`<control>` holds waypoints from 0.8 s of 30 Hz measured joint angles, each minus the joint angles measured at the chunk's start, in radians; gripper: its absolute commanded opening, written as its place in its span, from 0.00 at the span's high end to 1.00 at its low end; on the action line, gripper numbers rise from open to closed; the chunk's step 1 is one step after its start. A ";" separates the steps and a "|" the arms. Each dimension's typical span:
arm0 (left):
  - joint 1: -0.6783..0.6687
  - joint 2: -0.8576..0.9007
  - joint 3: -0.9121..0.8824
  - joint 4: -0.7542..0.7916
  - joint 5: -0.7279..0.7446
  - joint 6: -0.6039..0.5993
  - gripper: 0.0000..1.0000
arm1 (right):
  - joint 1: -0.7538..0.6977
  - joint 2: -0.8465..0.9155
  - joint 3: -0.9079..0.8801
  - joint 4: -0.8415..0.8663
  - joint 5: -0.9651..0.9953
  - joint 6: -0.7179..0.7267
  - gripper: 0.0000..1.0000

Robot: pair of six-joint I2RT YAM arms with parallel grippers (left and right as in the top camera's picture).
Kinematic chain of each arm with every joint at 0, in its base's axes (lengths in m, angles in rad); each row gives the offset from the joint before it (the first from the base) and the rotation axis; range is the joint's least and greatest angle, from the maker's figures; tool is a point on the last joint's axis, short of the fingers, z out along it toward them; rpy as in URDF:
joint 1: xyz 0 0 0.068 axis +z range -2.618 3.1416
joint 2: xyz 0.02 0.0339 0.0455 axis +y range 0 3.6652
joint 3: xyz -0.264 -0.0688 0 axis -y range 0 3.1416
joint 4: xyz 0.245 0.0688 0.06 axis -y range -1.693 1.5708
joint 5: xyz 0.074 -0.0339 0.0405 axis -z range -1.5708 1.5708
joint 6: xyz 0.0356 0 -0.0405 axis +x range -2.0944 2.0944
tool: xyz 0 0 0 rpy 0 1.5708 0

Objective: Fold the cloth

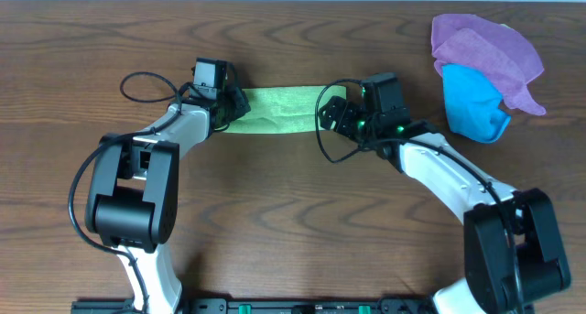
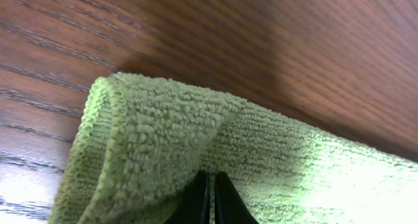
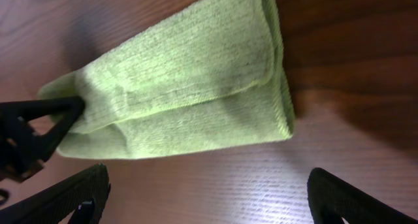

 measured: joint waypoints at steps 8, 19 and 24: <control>0.000 -0.001 0.014 -0.068 -0.030 0.056 0.94 | 0.000 0.000 -0.030 0.065 -0.031 0.078 0.05; -0.001 -0.004 0.014 -0.079 -0.041 0.078 0.94 | 0.000 0.088 -0.175 0.360 -0.026 0.218 0.18; -0.001 -0.004 0.018 -0.090 -0.042 0.079 0.94 | 0.000 0.137 -0.175 0.465 -0.016 0.258 0.20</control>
